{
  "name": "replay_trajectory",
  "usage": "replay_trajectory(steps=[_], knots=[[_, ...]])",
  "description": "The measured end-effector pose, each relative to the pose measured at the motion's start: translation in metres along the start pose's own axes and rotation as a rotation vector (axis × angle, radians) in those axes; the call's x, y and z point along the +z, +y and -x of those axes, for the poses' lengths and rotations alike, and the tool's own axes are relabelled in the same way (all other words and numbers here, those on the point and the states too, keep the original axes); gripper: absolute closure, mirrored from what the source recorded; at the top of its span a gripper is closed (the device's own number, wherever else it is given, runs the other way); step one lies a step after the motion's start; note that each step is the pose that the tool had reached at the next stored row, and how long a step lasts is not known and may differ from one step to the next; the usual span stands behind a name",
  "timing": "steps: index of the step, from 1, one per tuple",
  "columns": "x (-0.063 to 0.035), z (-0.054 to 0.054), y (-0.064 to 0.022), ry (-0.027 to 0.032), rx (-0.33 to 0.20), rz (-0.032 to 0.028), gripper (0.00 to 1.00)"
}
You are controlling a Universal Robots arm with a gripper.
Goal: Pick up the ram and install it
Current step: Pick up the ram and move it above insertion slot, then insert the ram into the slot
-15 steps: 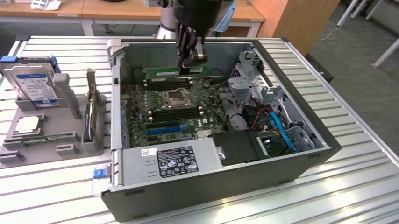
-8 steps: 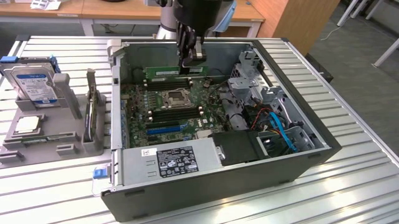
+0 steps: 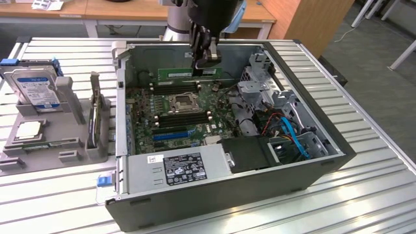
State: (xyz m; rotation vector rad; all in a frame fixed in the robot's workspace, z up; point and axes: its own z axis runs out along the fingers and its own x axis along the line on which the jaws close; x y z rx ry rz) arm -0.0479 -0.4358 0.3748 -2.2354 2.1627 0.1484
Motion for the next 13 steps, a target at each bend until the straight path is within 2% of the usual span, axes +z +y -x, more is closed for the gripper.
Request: replay_trajectory(steps=[9,13], knots=[[0.0,0.0,-0.0009,-0.0001,0.0,0.0,0.86],[0.0032,-0.0002,-0.0012,0.003,0.0,0.0002,0.86]])
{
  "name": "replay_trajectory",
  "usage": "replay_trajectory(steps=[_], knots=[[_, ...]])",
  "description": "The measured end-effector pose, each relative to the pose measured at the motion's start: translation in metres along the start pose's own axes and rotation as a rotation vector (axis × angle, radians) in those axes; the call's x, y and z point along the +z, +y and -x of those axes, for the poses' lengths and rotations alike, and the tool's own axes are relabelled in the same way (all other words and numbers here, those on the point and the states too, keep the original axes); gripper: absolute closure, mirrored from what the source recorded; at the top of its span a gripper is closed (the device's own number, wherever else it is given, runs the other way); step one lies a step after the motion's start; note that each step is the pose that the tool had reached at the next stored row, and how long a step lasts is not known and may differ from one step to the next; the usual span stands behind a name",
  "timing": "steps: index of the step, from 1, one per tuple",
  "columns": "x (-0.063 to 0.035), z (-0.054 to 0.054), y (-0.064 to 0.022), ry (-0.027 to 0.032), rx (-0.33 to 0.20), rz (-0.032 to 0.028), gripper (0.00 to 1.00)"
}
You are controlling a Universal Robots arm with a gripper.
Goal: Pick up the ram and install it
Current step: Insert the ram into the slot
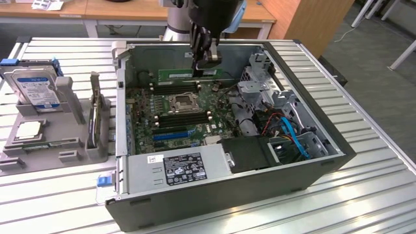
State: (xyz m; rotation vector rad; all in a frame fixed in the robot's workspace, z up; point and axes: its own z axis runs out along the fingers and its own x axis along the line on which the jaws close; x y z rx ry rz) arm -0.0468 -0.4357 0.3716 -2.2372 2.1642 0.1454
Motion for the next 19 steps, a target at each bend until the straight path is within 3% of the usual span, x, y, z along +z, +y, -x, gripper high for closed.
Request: replay_trajectory(steps=[19], knots=[[0.0345,-0.002,-0.0014,0.0,0.0,-0.0001,0.86]])
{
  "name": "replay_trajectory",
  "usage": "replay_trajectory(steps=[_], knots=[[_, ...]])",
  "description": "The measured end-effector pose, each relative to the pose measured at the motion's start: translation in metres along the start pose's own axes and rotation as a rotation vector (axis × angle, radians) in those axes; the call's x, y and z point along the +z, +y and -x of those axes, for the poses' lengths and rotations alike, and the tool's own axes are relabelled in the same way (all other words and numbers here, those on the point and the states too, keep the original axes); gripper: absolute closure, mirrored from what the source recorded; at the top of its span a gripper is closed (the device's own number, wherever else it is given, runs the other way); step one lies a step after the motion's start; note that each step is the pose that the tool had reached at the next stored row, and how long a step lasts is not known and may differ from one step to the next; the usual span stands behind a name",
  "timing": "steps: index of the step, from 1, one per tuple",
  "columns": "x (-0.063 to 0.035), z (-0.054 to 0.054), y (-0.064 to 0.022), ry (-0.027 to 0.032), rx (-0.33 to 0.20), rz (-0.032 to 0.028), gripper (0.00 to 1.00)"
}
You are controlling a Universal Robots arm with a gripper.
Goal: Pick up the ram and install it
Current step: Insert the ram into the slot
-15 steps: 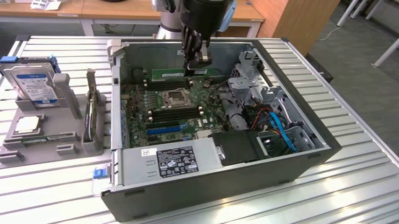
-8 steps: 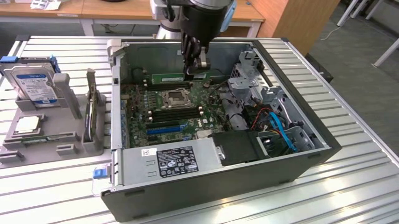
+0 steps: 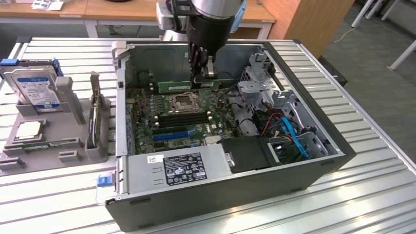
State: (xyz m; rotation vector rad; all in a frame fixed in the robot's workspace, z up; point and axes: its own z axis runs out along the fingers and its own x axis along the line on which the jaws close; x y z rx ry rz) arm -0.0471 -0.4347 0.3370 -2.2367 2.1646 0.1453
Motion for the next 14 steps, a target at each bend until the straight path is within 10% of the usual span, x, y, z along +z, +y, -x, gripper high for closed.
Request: replay_trajectory(steps=[14], knots=[[0.0274,0.02,0.0015,0.0001,0.0,0.0001,0.86]])
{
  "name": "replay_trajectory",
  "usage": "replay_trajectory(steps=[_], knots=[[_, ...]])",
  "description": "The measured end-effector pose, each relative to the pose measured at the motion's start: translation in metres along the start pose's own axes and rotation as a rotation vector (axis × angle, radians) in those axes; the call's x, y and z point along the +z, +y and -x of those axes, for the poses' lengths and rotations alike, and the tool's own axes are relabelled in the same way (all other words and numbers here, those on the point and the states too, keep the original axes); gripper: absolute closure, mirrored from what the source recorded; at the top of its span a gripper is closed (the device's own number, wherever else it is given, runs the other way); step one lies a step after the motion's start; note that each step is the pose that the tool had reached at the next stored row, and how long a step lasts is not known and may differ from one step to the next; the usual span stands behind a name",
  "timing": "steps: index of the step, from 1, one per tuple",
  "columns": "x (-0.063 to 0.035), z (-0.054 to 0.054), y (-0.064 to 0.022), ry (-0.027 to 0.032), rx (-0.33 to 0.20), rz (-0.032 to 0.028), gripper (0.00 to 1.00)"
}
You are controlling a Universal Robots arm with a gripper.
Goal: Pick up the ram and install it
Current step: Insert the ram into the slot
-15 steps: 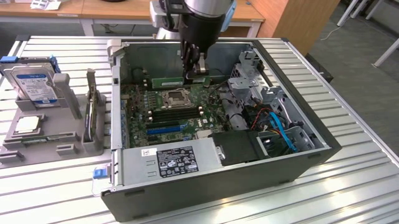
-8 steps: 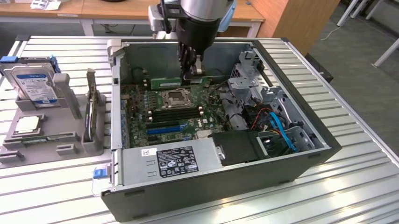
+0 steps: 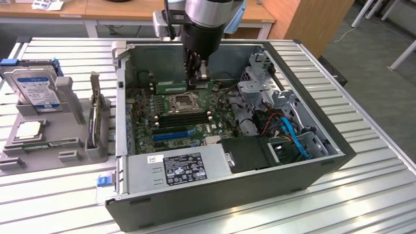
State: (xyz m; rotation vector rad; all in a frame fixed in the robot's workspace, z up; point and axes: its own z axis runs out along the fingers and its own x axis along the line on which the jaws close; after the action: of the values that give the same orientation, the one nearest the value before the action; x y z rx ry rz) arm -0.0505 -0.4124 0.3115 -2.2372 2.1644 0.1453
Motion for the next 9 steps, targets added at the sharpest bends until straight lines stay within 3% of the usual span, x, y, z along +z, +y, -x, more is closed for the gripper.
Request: replay_trajectory(steps=[9], knots=[[0.0163,-0.001,-0.0007,-0.0001,0.0,-0.0001,0.86]])
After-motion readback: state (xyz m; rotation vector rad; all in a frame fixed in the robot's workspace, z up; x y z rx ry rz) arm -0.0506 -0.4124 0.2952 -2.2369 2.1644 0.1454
